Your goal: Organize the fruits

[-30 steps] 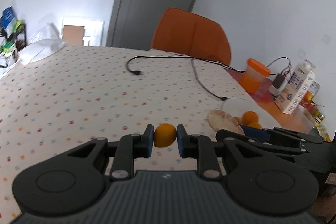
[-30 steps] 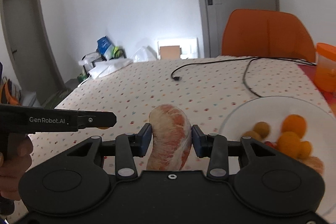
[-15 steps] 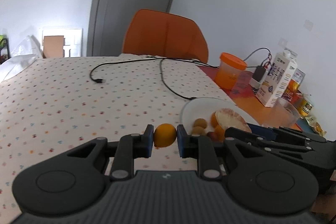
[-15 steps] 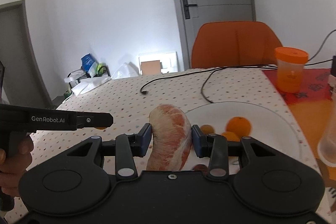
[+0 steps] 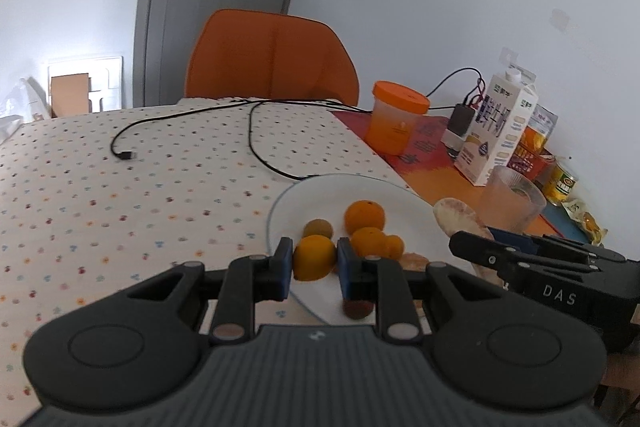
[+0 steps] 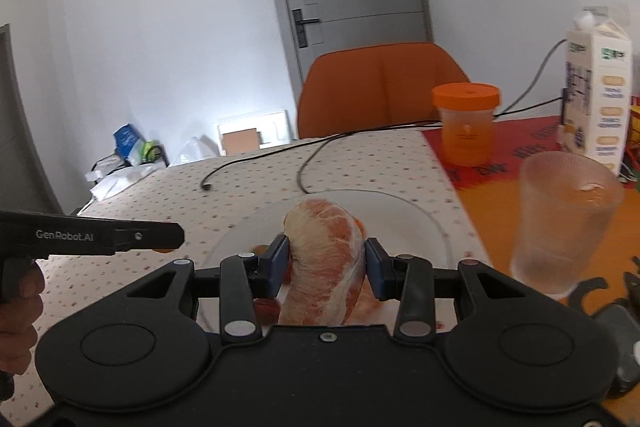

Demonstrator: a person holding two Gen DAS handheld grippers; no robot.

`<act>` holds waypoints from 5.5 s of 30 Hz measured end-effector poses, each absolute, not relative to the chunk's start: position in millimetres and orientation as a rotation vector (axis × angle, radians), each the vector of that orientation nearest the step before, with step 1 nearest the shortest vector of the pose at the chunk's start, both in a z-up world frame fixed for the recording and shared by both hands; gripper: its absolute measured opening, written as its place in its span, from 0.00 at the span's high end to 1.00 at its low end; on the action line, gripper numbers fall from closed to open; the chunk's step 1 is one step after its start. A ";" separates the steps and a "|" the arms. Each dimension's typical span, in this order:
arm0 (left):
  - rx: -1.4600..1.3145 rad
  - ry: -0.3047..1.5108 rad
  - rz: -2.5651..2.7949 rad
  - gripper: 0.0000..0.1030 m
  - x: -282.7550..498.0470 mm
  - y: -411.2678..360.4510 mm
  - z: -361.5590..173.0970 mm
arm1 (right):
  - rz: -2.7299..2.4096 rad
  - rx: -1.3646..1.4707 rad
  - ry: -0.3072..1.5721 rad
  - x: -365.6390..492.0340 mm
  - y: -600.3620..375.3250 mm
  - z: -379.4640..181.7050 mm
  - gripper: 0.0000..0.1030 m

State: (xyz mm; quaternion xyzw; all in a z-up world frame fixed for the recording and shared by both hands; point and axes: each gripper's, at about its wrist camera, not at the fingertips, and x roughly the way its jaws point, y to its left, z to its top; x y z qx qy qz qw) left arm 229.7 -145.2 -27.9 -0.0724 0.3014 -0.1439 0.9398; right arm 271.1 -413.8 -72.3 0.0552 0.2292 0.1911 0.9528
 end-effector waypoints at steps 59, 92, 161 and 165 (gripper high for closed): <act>-0.175 0.612 -0.156 0.10 183.6 -89.5 -32.4 | 0.327 0.151 0.483 241.9 -409.2 -76.6 0.39; -0.131 0.511 -0.052 0.00 69.3 -60.9 28.3 | 0.343 0.203 0.434 145.2 -391.5 -21.0 0.00; -0.064 0.494 0.046 0.00 -11.7 -24.9 48.1 | 0.451 0.103 0.537 76.6 -342.9 5.8 0.00; -0.064 0.496 0.049 0.00 -11.5 -25.3 47.4 | 0.449 0.104 0.537 77.0 -343.2 5.7 0.00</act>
